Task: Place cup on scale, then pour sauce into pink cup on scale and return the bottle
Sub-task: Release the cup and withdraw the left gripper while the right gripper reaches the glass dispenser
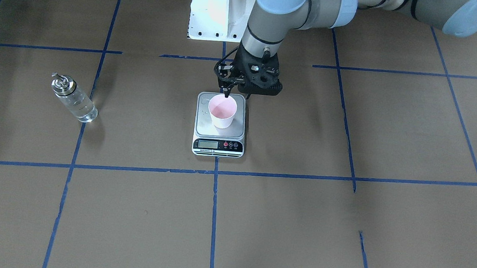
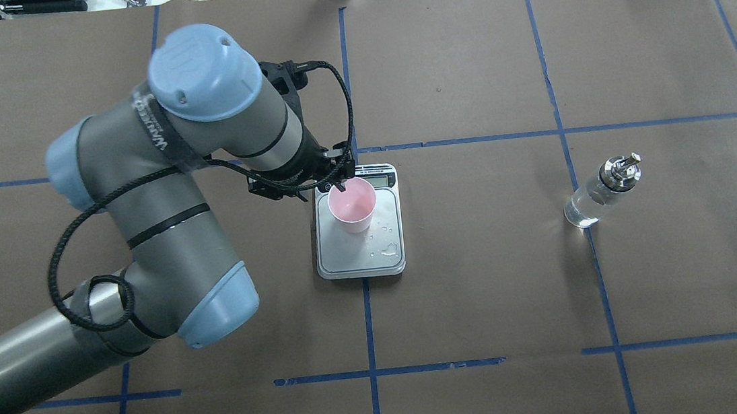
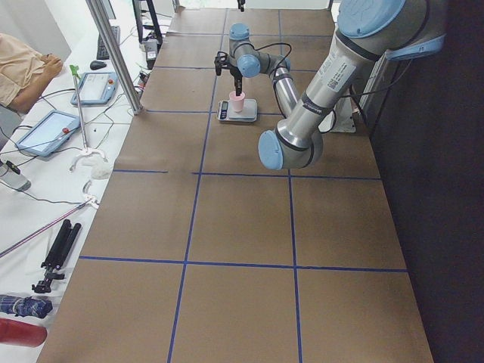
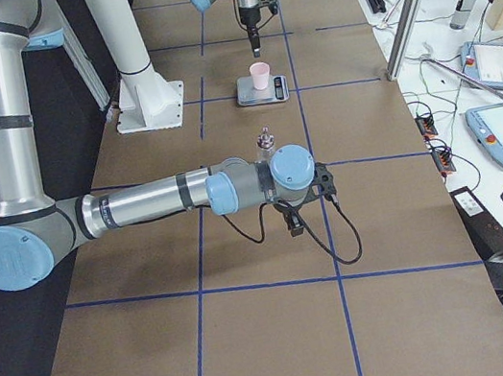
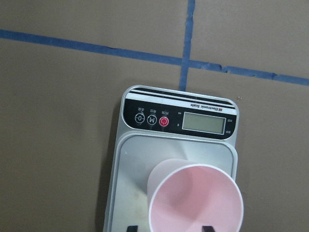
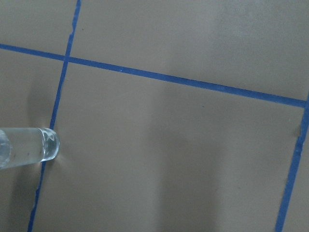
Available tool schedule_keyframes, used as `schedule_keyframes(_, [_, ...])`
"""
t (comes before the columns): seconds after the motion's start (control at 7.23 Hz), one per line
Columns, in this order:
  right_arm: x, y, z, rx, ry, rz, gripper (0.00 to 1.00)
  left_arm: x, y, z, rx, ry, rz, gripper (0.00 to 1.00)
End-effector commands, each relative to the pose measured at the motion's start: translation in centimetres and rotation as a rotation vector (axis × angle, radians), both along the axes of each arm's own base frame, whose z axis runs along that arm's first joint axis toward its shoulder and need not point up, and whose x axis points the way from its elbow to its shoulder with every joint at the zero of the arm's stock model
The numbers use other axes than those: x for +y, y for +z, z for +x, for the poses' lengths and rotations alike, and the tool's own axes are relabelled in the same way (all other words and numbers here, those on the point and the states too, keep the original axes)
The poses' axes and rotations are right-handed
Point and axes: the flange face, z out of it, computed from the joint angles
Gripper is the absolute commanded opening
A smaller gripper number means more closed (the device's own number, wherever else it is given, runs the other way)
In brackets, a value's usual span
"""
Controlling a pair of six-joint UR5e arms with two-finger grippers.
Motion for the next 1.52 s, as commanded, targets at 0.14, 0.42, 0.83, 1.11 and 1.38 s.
schedule_keyframes(0.14, [3.2, -3.8, -7.4, -0.064, 0.134, 0.066, 1.00, 0.2, 0.3, -4.2, 0.030, -0.040, 0.020, 0.62])
schedule_keyframes(0.42, [7.7, -7.0, -15.1, -0.110, 0.179, 0.061, 1.00, 0.1, 0.1, -4.5, 0.036, -0.044, 0.026, 0.63])
schedule_keyframes(0.83, [11.3, -9.0, -20.7, -0.084, 0.141, 0.090, 1.00, 0.0, 0.2, -4.7, 0.034, -0.050, 0.029, 0.63])
schedule_keyframes(1.11, [13.8, -9.6, -25.2, -0.054, 0.152, 0.096, 1.00, -0.2, 0.2, -4.8, 0.036, -0.054, 0.029, 0.64])
schedule_keyframes(1.38, [14.7, -10.2, -27.7, -0.011, 0.265, 0.164, 1.00, -0.6, 0.2, -5.3, 0.033, -0.065, 0.031, 0.65])
